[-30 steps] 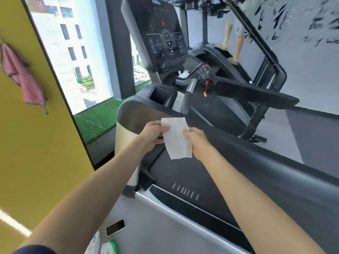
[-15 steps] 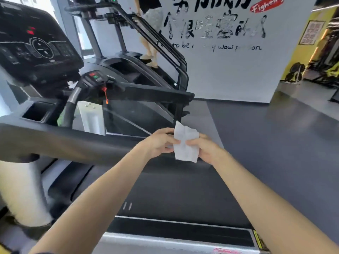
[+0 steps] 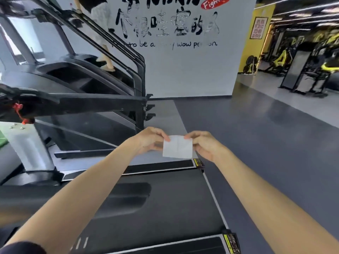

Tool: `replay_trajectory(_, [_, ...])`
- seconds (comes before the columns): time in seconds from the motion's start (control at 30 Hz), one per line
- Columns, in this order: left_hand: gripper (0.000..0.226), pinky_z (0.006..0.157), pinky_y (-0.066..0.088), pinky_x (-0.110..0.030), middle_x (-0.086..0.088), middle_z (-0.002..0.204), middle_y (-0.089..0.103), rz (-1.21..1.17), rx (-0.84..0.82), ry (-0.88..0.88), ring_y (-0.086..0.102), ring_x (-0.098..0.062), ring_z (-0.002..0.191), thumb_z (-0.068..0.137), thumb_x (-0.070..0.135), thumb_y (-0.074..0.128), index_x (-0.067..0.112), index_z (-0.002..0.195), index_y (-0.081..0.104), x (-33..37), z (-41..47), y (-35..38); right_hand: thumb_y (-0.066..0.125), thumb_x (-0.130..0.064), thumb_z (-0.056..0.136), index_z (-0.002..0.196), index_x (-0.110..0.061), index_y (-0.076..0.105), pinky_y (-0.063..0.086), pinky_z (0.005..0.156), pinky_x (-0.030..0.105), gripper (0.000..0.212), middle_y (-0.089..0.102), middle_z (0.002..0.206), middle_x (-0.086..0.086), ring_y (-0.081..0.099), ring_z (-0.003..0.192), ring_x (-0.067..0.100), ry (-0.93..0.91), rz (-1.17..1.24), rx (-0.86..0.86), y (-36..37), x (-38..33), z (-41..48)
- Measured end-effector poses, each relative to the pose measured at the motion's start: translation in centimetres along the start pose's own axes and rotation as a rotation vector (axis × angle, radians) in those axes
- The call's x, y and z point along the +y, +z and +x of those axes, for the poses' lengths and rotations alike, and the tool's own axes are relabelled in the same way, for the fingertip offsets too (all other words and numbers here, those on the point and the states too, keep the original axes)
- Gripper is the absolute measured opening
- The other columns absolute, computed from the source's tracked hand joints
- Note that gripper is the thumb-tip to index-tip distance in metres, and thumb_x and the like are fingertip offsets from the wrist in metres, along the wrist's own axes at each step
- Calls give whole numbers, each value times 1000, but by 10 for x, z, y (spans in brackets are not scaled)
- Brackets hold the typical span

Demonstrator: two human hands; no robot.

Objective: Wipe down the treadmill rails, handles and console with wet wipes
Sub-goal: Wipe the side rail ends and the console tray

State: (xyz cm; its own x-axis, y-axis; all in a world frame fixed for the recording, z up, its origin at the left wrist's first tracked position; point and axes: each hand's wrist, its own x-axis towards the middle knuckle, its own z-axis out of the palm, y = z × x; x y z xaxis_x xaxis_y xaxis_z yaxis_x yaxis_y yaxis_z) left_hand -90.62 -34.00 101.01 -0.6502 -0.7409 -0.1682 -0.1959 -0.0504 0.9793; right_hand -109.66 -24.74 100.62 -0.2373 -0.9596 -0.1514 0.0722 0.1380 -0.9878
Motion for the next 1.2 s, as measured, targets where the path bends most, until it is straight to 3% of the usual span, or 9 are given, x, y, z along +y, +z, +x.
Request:
replay_trajectory(0.07, [28, 72, 58, -32, -8, 76, 69, 58, -9, 21, 68, -23, 78, 86, -13, 53, 4, 71, 68, 11, 34, 14, 36, 25, 82, 78, -2, 67, 54, 74, 26, 40, 65, 98, 14, 62, 95, 26, -13, 24, 58, -27, -5, 18])
replay_trajectory(0.27, [27, 68, 57, -26, -5, 75, 69, 128, 55, 44, 66, -20, 77, 83, -14, 56, 5, 68, 69, 35, 126, 62, 31, 7, 86, 102, -5, 63, 49, 93, 45, 37, 60, 115, 23, 59, 105, 35, 97, 191, 112, -100, -15, 76])
replay_trajectory(0.4, [29, 75, 58, -31, -8, 77, 68, 178, 93, 62, 66, -23, 81, 83, -16, 53, 5, 69, 70, 40, 175, 88, 62, -19, 90, 110, -7, 66, 52, 92, 43, 23, 67, 106, 12, 63, 101, 26, 92, -62, 21, -142, -16, 122])
replay_trajectory(0.6, [34, 75, 59, -32, -12, 100, 67, 193, 209, 23, 65, -27, 96, 83, -18, 46, 3, 79, 72, 41, 215, 102, 69, -4, 83, 88, -11, 65, 51, 67, 26, 10, 63, 90, 3, 60, 85, 17, 91, -335, -85, -164, -23, 177])
replay_trajectory(0.7, [32, 80, 58, -37, -11, 100, 67, 79, 238, 11, 65, -27, 94, 86, -14, 46, 3, 94, 72, 44, 231, 101, 68, -4, 83, 75, -17, 62, 54, 77, 36, 17, 63, 93, 7, 60, 90, 22, 87, -353, -53, -163, -26, 211])
replay_trajectory(0.83, [41, 84, 56, -45, -18, 100, 69, -128, 250, -2, 69, -31, 91, 88, -12, 42, 9, 119, 60, 38, 265, 91, 58, 1, 87, 83, -11, 66, 52, 56, 28, 15, 64, 94, 10, 61, 85, 24, 112, -227, -62, -162, -21, 259])
replay_trajectory(0.97, [30, 80, 53, -30, -8, 98, 63, 113, 513, -16, 60, -18, 85, 89, -7, 55, 3, 116, 62, 14, 309, 71, 45, 11, 87, 108, -3, 66, 54, 63, 30, 33, 64, 95, 11, 61, 80, 22, 125, -135, -158, -156, -9, 300])
replay_trajectory(1.1, [26, 84, 44, -23, -2, 104, 65, 133, 464, -121, 58, -14, 96, 88, 12, 68, 9, 114, 66, -13, 362, 22, 40, 17, 81, 104, -7, 67, 54, 64, 29, 43, 66, 101, 13, 62, 83, 24, 154, -91, -197, -129, -3, 369])
replay_trajectory(1.2, [12, 67, 43, -16, -1, 83, 63, 77, 502, -135, 57, -13, 78, 86, 9, 69, 8, 98, 67, -7, 392, -24, 37, 12, 82, 100, -9, 65, 49, 67, 31, 40, 65, 89, 12, 60, 77, 23, 195, -82, -227, -100, -24, 424])
